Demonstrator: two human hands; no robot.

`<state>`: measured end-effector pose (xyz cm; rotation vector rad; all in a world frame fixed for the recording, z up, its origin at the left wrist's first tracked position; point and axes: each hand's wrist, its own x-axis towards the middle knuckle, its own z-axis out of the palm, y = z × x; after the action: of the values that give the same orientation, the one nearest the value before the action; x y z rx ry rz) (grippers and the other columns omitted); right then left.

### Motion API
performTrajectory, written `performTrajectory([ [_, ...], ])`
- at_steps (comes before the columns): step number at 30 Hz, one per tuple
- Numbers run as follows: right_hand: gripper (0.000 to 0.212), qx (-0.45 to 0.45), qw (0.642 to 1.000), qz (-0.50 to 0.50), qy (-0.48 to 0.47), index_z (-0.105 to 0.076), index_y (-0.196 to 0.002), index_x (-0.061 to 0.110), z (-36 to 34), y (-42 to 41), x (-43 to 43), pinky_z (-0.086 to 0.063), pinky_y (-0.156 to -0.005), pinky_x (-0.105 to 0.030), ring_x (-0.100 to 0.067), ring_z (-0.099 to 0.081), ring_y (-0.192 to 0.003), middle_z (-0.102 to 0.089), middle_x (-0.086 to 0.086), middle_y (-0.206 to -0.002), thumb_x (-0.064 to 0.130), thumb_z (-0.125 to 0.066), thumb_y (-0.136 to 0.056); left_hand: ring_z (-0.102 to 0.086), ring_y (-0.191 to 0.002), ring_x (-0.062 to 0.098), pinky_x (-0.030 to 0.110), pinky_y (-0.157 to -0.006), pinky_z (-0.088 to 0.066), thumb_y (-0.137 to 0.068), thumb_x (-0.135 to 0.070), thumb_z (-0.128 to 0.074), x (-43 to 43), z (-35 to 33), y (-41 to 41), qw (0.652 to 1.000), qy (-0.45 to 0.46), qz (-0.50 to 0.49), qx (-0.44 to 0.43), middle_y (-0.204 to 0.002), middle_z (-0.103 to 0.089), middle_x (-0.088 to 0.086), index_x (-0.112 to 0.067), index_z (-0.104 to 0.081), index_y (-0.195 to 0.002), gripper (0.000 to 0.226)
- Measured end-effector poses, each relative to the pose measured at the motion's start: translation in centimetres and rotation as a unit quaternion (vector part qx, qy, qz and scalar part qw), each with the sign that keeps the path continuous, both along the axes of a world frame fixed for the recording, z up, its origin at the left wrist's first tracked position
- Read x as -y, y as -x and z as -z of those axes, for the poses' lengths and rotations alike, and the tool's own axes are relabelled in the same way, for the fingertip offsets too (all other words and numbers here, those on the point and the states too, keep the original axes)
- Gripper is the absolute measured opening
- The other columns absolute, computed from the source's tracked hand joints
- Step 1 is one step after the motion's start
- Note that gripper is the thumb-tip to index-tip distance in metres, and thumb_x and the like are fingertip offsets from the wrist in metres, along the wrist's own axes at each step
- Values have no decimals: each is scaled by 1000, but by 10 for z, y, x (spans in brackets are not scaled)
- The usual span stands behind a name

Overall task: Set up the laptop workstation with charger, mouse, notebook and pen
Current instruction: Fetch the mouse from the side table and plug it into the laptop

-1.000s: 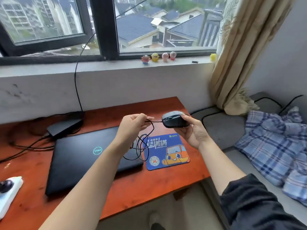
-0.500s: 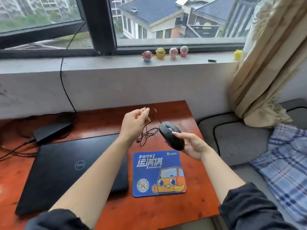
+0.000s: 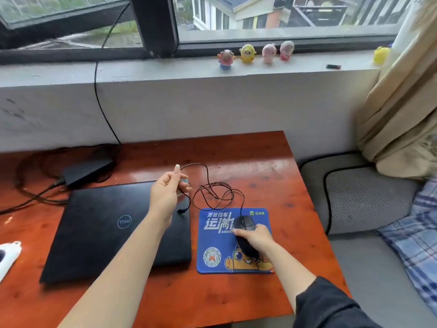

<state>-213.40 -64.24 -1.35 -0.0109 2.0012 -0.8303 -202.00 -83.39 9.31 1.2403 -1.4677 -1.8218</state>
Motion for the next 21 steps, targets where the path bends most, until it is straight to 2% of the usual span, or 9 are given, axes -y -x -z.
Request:
performTrajectory([
  [2,72,-105,984,-119,-82,-49,-120,5,-4,-5,4,-41,-74,-30,-26,-55,-100,-58,-10,-118,59,-68,-76,-58,-50,2,31,-73,-50,-97,-38,-49,1,-4,-1,1000,0,3,-11,-48,-56,-9,-18,-59,-75,31],
  [4,77,-160,953,-212,-145,-48,-126,6,-10,-6,9,-42,-80,-32,-29,-55,-114,-57,-10,-128,67,-55,-80,-56,-51,3,26,-67,-51,-97,-39,-48,4,-10,0,1000,13,15,-17,-49,-53,-10,-19,-60,-75,32],
  [8,84,-180,899,-329,-227,-53,-127,12,-17,4,13,-44,-86,-34,-27,-57,-115,-59,-6,-129,79,-38,-79,-53,-53,5,24,-66,-50,-95,-42,-50,10,-24,5,997,29,49,-50,-57,-47,-4,-18,-63,-77,32],
  [10,84,-194,882,-352,-244,-53,-126,12,-21,11,14,-44,-84,-34,-26,-58,-113,-60,-5,-128,80,-38,-78,-52,-54,7,25,-69,-50,-94,-43,-53,15,-33,8,995,35,60,-68,-57,-47,-4,-18,-66,-78,32],
  [14,84,-255,858,-372,-245,-36,-139,8,-30,15,29,-47,-85,-34,-26,-58,-114,-59,-6,-129,68,-48,-82,-51,-56,7,34,-83,-47,-93,-44,-54,37,-58,11,990,37,76,-111,-56,-47,-7,-22,-71,-81,29],
  [16,69,-296,851,-373,-220,-37,-135,7,-39,15,43,-47,-88,-37,-29,-56,-116,-56,-9,-130,54,-53,-87,-50,-57,6,34,-85,-45,-95,-41,-51,52,-75,10,987,26,86,-137,-58,-46,-9,-23,-70,-87,27],
  [18,56,-308,860,-365,-178,-40,-130,6,-52,15,60,-47,-86,-37,-31,-56,-114,-56,-12,-128,44,-52,-91,-49,-58,5,31,-83,-45,-97,-39,-49,67,-94,6,982,10,89,-168,-59,-45,-10,-23,-69,-90,26],
  [21,51,-306,885,-344,-72,-44,-122,7,-71,10,103,-48,-83,-37,-32,-59,-108,-60,-14,-122,45,-53,-89,-48,-58,5,30,-82,-47,-96,-39,-50,92,-119,-13,975,4,84,-207,-60,-44,-10,-23,-68,-93,24],
])
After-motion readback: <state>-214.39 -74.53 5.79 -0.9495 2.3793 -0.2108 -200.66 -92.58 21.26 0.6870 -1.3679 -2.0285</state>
